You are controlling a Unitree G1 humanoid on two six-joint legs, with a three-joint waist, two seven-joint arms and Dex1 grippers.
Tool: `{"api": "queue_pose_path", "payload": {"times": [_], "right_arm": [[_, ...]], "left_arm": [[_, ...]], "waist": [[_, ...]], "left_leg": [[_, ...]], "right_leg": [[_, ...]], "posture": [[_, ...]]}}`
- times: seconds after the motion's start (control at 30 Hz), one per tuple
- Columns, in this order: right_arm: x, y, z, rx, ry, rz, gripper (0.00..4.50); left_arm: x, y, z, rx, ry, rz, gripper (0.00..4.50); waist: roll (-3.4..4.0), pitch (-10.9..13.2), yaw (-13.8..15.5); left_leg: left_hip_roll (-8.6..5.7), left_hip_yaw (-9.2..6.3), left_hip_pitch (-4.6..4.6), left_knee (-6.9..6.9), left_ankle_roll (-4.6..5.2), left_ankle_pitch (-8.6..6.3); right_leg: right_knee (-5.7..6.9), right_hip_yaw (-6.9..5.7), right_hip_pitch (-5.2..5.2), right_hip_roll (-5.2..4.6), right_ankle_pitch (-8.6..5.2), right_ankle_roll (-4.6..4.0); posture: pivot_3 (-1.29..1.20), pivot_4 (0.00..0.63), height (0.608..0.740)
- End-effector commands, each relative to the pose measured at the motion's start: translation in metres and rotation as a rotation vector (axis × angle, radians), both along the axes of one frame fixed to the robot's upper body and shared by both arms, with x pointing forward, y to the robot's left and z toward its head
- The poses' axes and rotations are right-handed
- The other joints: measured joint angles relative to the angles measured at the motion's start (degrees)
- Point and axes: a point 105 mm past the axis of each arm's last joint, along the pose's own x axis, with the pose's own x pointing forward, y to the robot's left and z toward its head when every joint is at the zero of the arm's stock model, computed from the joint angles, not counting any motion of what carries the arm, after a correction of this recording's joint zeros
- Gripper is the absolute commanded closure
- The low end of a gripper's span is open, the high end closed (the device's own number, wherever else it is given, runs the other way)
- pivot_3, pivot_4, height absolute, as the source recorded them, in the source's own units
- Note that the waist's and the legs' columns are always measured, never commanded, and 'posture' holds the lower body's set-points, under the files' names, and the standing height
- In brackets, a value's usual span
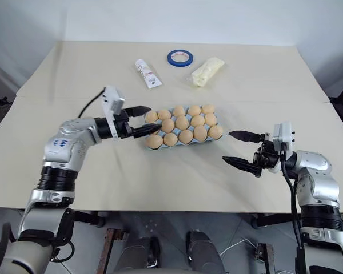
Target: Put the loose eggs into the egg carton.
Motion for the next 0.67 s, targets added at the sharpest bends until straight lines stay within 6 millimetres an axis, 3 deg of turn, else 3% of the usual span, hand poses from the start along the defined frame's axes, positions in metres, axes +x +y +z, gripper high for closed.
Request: {"api": "queue_pose_path", "payload": {"times": [0.03, 0.33, 0.5, 0.67], "right_arm": [[-0.001, -0.003, 0.01, -0.014, -0.035, 0.014, 0.0], [0.001, 0.006, 0.009, -0.042, -0.021, 0.089, 0.0], [0.005, 0.013, 0.005, -0.065, -0.008, 0.128, 0.0], [0.009, 0.014, 0.007, -0.071, -0.014, 0.14, 0.0]], "left_arm": [[-0.015, 0.022, 0.012, -0.053, -0.033, -0.005, 0.02], [-0.057, 0.076, -0.027, 0.045, 0.055, 0.026, 0.02], [-0.071, 0.086, -0.04, 0.06, 0.088, 0.059, 0.02], [-0.074, 0.084, -0.04, 0.06, 0.065, 0.052, 0.02]], "waist": [[0.0, 0.0, -0.11], [0.01, 0.01, -0.42], [0.02, 0.01, -0.3], [0.02, 0.01, -0.12]], "left_leg": [[0.0, 0.0, 0.0, -0.01, 0.0, 0.0], [-0.01, -0.06, 0.0, 0.0, 0.06, 0.0], [-0.02, -0.11, 0.0, -0.06, 0.09, -0.01], [-0.03, -0.14, -0.01, -0.09, 0.1, -0.02]], "right_leg": [[0.0, 0.0, 0.0, 0.0, 0.0, 0.0], [-0.02, -0.05, 0.02, -0.09, -0.01, -0.02], [-0.06, -0.1, 0.02, -0.15, -0.03, -0.06], [-0.1, -0.12, 0.02, -0.17, -0.03, -0.07]], "posture": [[0.0, 0.15, 0.74], [0.0, 0.15, 0.74], [0.0, 0.15, 0.74], [0.0, 0.15, 0.74]]}}
